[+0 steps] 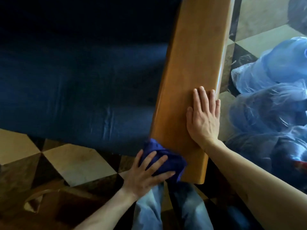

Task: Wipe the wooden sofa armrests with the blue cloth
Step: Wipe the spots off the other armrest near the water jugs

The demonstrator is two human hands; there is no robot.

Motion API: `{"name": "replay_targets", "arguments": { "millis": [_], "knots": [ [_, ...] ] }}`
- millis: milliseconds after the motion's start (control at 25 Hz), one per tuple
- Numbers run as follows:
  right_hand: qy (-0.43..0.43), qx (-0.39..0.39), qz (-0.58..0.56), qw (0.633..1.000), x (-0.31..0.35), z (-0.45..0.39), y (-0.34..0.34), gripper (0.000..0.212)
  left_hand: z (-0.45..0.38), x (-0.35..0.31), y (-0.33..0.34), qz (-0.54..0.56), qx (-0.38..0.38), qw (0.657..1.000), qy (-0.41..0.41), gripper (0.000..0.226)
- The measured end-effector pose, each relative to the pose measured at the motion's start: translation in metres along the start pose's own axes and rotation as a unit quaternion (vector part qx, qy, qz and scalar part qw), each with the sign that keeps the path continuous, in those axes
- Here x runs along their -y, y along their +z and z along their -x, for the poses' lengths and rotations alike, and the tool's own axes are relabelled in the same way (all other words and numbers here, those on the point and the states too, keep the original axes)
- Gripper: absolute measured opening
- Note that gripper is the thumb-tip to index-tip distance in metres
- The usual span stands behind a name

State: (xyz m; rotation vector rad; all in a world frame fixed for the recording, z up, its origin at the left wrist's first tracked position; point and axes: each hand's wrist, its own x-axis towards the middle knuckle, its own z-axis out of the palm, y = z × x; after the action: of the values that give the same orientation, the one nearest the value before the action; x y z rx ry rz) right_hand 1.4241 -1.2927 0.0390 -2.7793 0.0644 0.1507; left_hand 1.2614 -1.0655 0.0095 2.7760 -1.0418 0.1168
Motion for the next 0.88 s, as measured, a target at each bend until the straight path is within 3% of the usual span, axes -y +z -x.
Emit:
{"name": "replay_targets", "arguments": {
  "millis": [80,120,160,280,360,480,520,600,720,880],
  "knots": [
    [0.008,-0.014,0.016,1.000,0.002,-0.001,0.003,0.059,0.004,-0.024,0.003,0.066,-0.004,0.986,-0.156,0.047],
    [0.004,-0.015,0.021,1.000,0.003,-0.001,0.004,0.059,-0.001,-0.038,0.002,0.122,-0.013,0.962,-0.243,0.049],
    [-0.001,-0.015,0.024,1.000,0.003,-0.001,0.004,0.059,-0.013,-0.051,-0.005,0.186,-0.033,0.923,-0.335,0.049],
    [0.005,-0.017,0.034,0.999,0.005,-0.002,0.003,0.060,-0.054,-0.054,-0.021,0.327,-0.132,0.753,-0.555,0.046],
    [-0.005,-0.004,0.049,0.999,0.006,-0.001,0.001,0.061,-0.064,-0.035,-0.028,0.359,-0.107,0.702,-0.606,0.044],
    [-0.046,0.016,0.082,0.995,0.011,-0.028,-0.006,0.066,-0.089,0.007,-0.038,0.432,0.037,0.652,-0.623,0.050],
    [-0.045,0.020,0.083,0.995,0.015,-0.042,-0.008,0.066,-0.106,0.023,-0.040,0.441,0.072,0.651,-0.613,0.057],
    [-0.011,0.029,0.082,0.996,0.018,-0.065,-0.011,0.065,-0.152,0.051,-0.041,0.430,0.097,0.684,-0.582,0.069],
    [0.002,0.040,0.098,0.994,0.018,-0.074,-0.008,0.067,-0.228,0.096,-0.028,0.371,0.048,0.741,-0.558,0.064],
    [0.000,0.056,0.111,0.992,0.018,-0.074,-0.007,0.069,-0.348,0.163,-0.015,0.306,0.036,0.790,-0.530,0.067]
  ]
}}
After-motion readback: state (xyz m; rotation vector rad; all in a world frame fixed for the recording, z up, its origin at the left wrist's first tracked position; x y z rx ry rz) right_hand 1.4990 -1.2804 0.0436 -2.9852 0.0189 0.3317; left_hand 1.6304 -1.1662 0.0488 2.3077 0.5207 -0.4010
